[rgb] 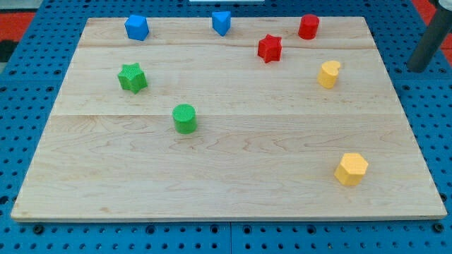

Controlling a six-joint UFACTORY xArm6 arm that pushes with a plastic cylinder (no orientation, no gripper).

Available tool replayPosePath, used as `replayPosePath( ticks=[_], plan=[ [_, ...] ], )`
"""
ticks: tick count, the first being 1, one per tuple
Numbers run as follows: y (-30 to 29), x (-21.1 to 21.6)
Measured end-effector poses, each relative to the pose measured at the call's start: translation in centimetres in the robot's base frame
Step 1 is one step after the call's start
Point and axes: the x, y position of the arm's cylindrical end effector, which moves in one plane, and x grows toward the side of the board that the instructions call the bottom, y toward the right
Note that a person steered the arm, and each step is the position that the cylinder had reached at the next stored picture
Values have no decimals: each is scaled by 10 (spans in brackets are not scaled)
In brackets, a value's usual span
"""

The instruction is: Slide the yellow heart to the center

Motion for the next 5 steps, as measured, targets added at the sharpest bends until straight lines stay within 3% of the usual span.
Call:
replayPosePath(
  ticks=[1,3,5],
  plan=[
    [-7,0],
    [-85,6],
    [-210,8]
  ],
)
